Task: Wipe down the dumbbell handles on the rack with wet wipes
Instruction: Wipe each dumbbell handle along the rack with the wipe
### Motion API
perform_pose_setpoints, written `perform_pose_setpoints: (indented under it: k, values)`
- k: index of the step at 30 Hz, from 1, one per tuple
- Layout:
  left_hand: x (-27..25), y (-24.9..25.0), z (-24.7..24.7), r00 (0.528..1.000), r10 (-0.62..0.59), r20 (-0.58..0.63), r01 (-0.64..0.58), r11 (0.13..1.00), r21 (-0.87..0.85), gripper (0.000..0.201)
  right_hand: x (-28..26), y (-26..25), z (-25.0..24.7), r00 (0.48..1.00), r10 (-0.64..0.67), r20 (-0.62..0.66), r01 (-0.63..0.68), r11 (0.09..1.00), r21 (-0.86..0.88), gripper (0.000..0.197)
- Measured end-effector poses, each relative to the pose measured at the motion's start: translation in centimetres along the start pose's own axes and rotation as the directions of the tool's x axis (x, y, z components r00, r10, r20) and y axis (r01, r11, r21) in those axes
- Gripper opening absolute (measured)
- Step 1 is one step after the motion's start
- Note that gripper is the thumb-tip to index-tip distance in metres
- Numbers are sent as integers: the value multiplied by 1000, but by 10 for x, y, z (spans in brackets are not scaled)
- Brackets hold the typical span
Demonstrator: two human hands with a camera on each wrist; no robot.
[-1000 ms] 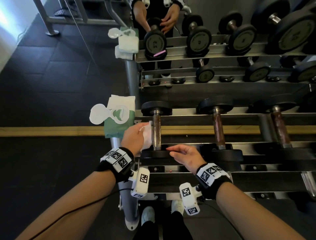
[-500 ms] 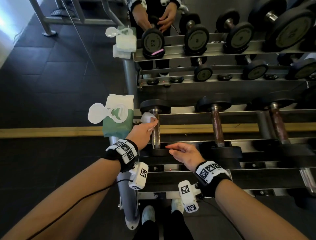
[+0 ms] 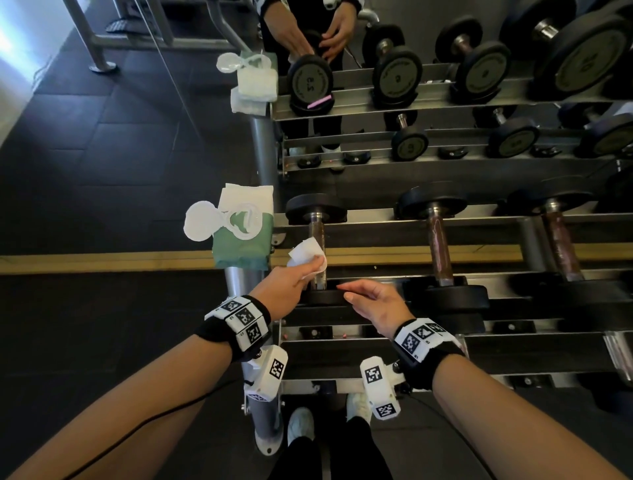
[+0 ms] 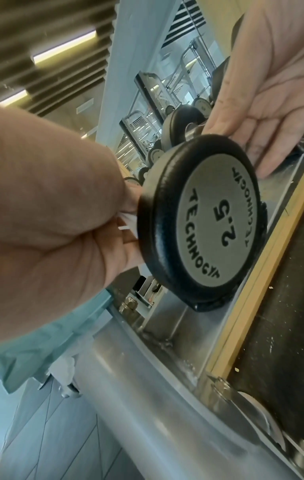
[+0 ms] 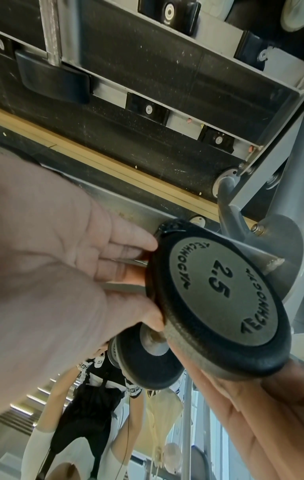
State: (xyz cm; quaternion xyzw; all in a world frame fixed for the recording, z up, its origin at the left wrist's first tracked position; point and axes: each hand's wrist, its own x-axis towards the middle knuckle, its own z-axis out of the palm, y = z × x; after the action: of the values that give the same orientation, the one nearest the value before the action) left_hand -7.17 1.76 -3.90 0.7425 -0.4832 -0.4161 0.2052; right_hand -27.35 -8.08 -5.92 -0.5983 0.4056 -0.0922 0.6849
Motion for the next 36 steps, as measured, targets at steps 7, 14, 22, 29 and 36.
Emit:
perform_pose_setpoints:
  k: [7, 14, 22, 29, 36]
  values:
    - [-6, 13, -22, 935, -106, -337, 38, 979, -200, 38, -1, -2, -2, 1000, -3, 4, 3, 1000, -10, 24]
    - [30, 28, -13, 879, -263, -397, 27, 860, -509, 39, 0, -2, -1, 1000, -18, -10, 18, 1000, 3, 22]
    - [34, 9, -1, 950, -171, -262, 32, 886, -462, 45, -3, -7, 0, 1000, -20, -13, 20, 999, 39, 21]
    - [10, 0, -7, 967, -154, -205, 58, 911, -409, 46, -5, -9, 0, 1000, 1, -2, -1, 999, 35, 21]
    - [42, 23, -3, 932, -276, -237, 39, 724, -688, 31, 3, 5, 1, 1000, -8, 9, 7, 995, 101, 25]
